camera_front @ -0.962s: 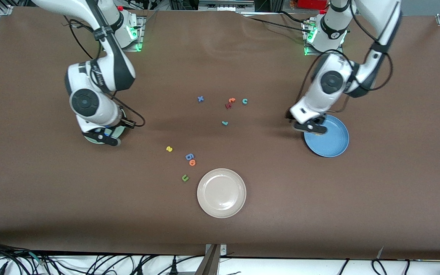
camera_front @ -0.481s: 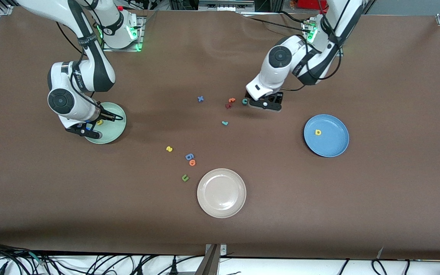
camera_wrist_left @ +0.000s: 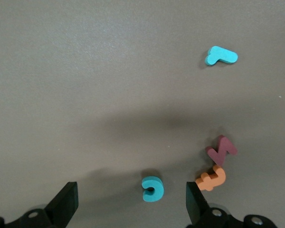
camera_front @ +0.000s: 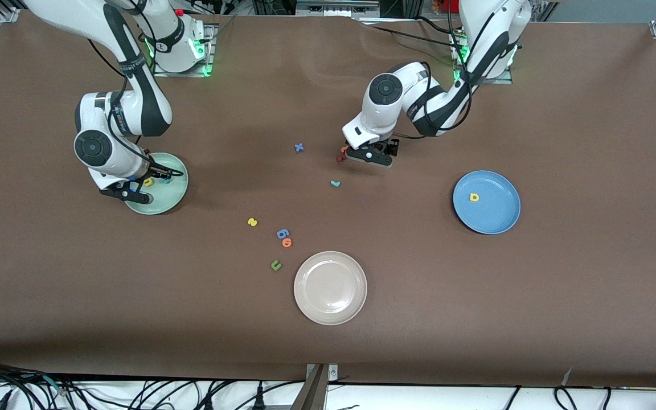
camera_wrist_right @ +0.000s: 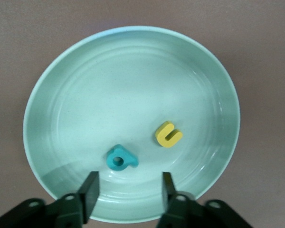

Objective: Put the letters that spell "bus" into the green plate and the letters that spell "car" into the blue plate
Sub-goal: 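Place the teal b on the green plate while the left gripper grasps teal c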

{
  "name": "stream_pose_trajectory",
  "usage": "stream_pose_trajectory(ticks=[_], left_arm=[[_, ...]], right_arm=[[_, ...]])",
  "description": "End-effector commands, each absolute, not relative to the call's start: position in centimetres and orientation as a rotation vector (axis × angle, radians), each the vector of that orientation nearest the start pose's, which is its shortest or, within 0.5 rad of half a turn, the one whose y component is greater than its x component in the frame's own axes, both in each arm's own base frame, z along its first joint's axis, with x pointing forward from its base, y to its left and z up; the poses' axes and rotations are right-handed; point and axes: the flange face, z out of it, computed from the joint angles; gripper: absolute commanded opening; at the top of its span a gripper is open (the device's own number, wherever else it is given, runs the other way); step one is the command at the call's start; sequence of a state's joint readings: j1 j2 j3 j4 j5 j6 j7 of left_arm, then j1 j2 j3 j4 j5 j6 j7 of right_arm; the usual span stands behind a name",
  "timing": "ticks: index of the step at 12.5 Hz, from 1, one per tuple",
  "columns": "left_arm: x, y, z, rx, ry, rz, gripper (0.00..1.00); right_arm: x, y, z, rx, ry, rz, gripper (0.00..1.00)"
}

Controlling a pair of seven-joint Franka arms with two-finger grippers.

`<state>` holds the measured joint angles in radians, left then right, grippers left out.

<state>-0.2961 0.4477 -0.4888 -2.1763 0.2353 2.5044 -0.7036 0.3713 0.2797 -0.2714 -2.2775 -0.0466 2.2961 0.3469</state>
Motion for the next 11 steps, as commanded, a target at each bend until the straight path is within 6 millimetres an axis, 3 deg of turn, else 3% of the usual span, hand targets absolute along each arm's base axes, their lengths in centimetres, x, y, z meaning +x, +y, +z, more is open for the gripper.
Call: stream_pose_trajectory(ticks=[1,3,5,9,11], left_arm=[[38.7,-40.1,19.9,-3.115,0.408,0.117,1.00],[38.5,-40.2,19.4,-3.122,0.413,0.120,0.98],[38.0,-40.4,18.7,-3.108,0.429,0.105,0.97],[37.2,-40.6,16.7,-3.086,0.417,0.071,0.94],[37.0,-40.7,16.6,-3.086,0.413,0.073,0.90]], right_arm=[[50.7,4.9,23.9,-3.243,0.321,0.317,0.99],[52.0,6.0,26.8,-3.235,0.313,0.275,0.99],[53.9,9.4,29.2,-3.221,0.341,0.238,0.99],[57.4,16.4,29.5,-3.196,0.470,0.120,0.99],[59.7,18.2,28.5,-3.184,0.526,0.081,0.99]])
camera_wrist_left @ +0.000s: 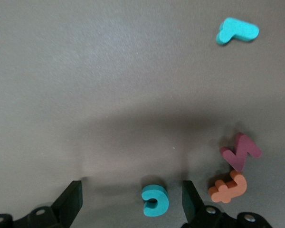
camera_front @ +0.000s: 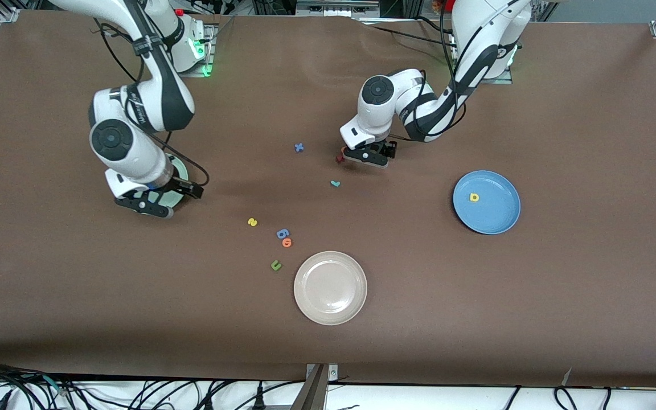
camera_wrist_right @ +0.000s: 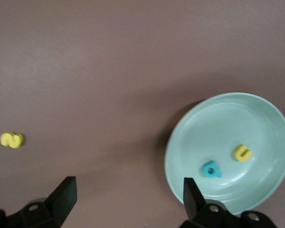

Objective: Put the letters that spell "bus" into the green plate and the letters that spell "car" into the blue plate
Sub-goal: 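Place the teal b on the green plate while the left gripper grasps teal c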

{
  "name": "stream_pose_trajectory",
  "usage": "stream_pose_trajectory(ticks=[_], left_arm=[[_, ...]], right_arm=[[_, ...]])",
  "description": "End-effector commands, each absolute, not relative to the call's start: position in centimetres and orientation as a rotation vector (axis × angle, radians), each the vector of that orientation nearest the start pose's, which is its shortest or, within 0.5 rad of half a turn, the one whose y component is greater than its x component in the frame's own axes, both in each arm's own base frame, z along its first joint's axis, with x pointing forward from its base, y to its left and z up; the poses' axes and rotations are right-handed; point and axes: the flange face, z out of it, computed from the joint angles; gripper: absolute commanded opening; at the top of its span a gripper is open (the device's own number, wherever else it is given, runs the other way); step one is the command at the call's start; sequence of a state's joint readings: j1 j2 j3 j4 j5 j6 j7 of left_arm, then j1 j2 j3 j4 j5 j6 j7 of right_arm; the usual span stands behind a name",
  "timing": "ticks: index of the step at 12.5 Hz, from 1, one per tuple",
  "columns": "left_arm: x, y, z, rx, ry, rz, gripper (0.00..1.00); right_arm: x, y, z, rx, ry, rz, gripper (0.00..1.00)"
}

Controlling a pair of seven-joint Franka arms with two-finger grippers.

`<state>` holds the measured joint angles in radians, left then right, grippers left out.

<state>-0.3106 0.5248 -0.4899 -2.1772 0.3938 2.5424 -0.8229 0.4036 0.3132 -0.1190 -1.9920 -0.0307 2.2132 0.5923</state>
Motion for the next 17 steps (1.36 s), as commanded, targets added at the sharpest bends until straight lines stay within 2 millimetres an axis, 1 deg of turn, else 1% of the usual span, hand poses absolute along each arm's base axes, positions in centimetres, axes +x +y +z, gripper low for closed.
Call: stream_pose_trajectory(ticks=[1,2,3,4,5,7,9,11,12,13,15,16,17], left_arm=[[36.6,-40.7,16.6,-3.083,0.419,0.078,0.87],[36.5,-40.7,16.6,-3.082,0.417,0.080,0.82],[36.5,-40.7,16.6,-3.084,0.398,0.079,0.77],[36.1,-41.1,16.6,-3.084,0.396,0.076,0.74],[35.9,-41.3,16.7,-3.085,0.384,0.074,0.71],[35.8,-41.4,16.8,-3.086,0.370,0.072,0.64],[35.8,-41.4,16.8,-3.084,0.369,0.073,0.56],[35.8,-41.4,16.7,-3.080,0.369,0.077,0.49],[35.7,-41.4,16.8,-3.080,0.371,0.076,0.47],[35.7,-41.4,16.8,-3.080,0.371,0.076,0.43],[35.7,-41.4,16.8,-3.077,0.371,0.079,0.38],[35.6,-41.4,16.7,-3.076,0.374,0.080,0.37],[35.6,-41.4,16.7,-3.076,0.374,0.080,0.36]], right_arm=[[60.4,19.9,28.2,-3.158,0.538,0.044,0.99],[61.4,21.1,27.4,-3.124,0.567,0.020,0.99],[62.0,22.7,26.8,-3.092,0.613,0.021,0.99],[62.3,24.3,26.2,-3.067,0.657,0.028,0.99],[62.2,25.8,25.7,-3.053,0.693,0.034,0.99],[62.4,27.4,24.8,-3.035,0.689,-0.006,0.99],[61.7,28.9,23.0,-3.042,0.654,-0.014,0.99],[61.8,29.4,22.5,-3.020,0.684,-0.046,0.99],[61.6,30.1,21.9,-3.014,0.685,-0.057,0.99],[61.5,30.1,21.2,-3.013,0.684,-0.063,0.99],[61.1,29.9,19.6,-3.032,0.688,-0.028,0.99],[60.8,29.7,18.5,-3.041,0.697,-0.006,0.99],[60.7,29.8,18.2,-3.042,0.702,0.001,0.98]])
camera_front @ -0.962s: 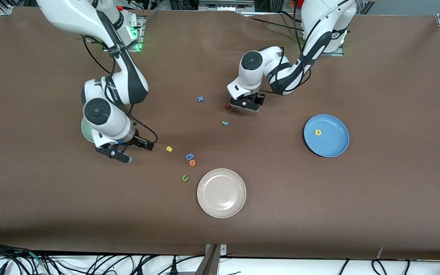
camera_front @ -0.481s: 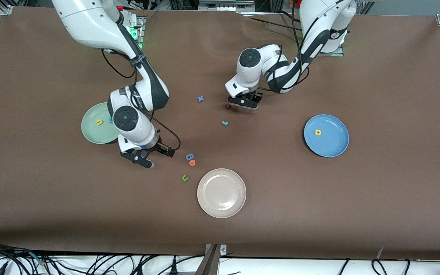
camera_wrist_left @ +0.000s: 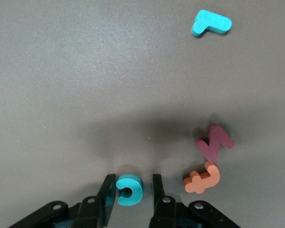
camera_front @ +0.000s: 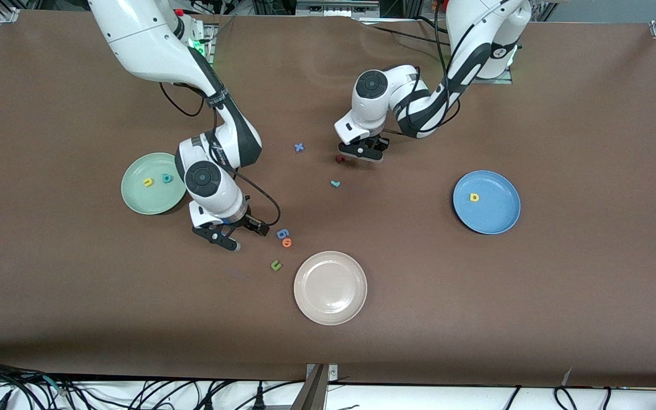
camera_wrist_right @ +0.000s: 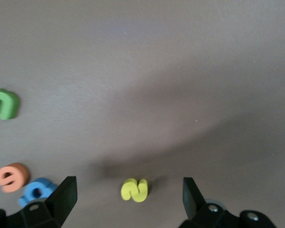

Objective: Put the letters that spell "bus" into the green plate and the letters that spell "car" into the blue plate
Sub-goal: 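Place the yellow 2 on the green plate while the left gripper carries teal c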

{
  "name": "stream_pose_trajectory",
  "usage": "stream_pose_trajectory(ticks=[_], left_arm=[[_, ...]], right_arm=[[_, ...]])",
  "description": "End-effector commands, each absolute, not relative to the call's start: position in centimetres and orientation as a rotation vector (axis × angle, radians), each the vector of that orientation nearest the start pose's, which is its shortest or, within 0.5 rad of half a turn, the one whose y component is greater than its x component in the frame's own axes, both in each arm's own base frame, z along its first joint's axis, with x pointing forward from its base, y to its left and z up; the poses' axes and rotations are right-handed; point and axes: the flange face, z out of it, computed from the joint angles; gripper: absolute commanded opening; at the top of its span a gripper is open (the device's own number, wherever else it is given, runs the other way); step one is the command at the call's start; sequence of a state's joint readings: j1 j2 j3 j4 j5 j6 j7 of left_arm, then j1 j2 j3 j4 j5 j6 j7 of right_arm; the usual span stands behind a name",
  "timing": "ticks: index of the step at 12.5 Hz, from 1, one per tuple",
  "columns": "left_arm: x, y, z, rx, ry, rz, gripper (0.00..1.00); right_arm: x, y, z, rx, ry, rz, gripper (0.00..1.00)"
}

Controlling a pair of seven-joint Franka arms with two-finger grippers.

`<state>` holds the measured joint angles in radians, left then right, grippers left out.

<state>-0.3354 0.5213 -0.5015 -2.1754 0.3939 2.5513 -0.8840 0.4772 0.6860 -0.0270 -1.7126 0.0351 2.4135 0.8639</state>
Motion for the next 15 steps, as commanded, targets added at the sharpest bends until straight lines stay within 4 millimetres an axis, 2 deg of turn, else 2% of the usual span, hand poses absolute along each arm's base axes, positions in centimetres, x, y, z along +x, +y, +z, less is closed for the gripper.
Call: stream_pose_trajectory(ticks=[1,4,5,9,10,11,13,15], left_arm=[[35.6,-41.4,16.7,-3.074,0.373,0.081,0.35],[35.3,-41.2,16.5,-3.070,0.375,0.091,0.31],[35.3,-41.2,16.5,-3.070,0.375,0.091,0.31],[35.3,-41.2,16.4,-3.069,0.375,0.093,0.26],[35.3,-41.2,16.3,-3.069,0.378,0.095,0.25],[35.3,-41.2,16.2,-3.068,0.378,0.098,0.24],[35.2,-41.2,16.2,-3.068,0.380,0.100,0.23],[35.4,-41.1,16.2,-3.067,0.377,0.099,0.21]], right_arm=[[60.6,29.8,17.8,-3.044,0.715,0.010,0.98],[59.8,30.8,17.1,-3.055,0.703,0.026,0.86],[59.8,30.8,17.1,-3.056,0.696,0.026,0.74],[59.9,30.7,17.2,-3.059,0.677,0.025,0.14],[60.0,30.6,17.1,-3.059,0.684,0.023,0.04],[59.9,30.7,17.2,-3.059,0.685,0.023,0.00],[60.1,30.3,18.2,-3.069,0.683,0.029,0.00],[60.7,28.4,23.1,-3.123,0.693,0.091,0.00]])
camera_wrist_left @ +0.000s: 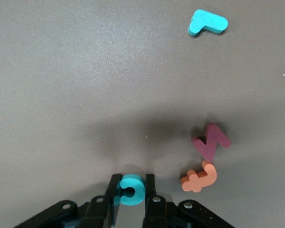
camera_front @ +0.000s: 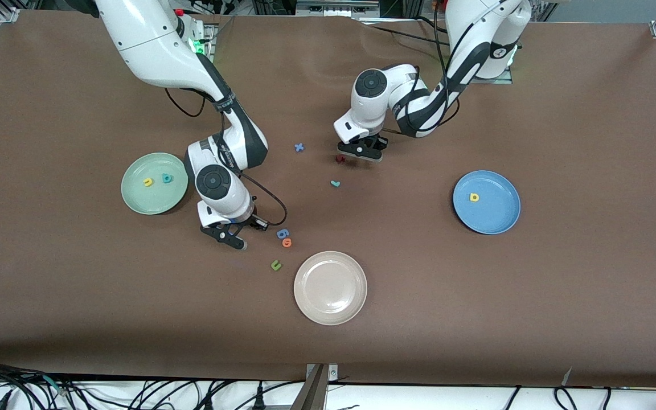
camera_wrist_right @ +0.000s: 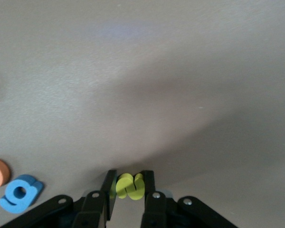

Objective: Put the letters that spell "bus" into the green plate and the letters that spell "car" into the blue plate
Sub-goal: 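Place the yellow 2 on the green plate while the left gripper carries teal c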

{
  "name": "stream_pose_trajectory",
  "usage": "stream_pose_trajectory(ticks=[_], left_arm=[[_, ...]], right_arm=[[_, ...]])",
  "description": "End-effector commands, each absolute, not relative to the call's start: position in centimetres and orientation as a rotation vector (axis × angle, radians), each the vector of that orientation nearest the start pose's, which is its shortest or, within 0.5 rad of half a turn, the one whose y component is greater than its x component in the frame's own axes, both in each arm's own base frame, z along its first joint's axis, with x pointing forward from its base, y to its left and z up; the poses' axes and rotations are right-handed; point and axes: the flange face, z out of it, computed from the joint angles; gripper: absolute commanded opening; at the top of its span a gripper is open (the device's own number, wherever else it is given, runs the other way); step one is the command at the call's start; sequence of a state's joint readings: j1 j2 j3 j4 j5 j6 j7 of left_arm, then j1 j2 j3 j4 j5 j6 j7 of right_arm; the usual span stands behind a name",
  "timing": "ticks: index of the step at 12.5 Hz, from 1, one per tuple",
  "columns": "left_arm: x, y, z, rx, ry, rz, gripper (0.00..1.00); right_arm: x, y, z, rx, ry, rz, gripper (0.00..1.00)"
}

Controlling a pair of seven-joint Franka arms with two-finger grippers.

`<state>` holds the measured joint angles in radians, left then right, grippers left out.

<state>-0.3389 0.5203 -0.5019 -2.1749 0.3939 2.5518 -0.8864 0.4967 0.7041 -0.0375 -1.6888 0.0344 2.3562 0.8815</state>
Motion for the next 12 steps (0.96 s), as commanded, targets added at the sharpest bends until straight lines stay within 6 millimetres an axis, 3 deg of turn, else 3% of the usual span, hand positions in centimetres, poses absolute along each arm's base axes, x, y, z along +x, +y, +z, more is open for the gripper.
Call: stream_pose_trajectory(ticks=[1,2,4,6,9,12], left_arm=[[35.5,-41.0,16.2,-3.068,0.379,0.100,0.20],[36.2,-40.9,16.6,-3.069,0.369,0.091,0.20],[37.7,-40.0,17.4,-3.053,0.336,0.082,0.17],[39.7,-38.2,18.1,-3.036,0.352,0.102,0.17],[44.9,-34.2,20.2,-3.000,0.372,0.203,0.17],[51.3,-30.0,25.8,-2.999,0.450,0.405,0.17]], right_arm=[[60.6,27.2,26.2,-3.153,0.660,0.143,0.00],[60.3,25.4,29.1,-3.184,0.642,0.217,0.00],[59.5,22.1,32.7,-3.223,0.623,0.338,0.00],[58.6,17.0,33.8,-3.245,0.537,0.447,0.00],[55.6,10.0,31.8,-3.226,0.444,0.517,0.00],[52.0,4.8,26.5,-3.204,0.347,0.420,0.00]])
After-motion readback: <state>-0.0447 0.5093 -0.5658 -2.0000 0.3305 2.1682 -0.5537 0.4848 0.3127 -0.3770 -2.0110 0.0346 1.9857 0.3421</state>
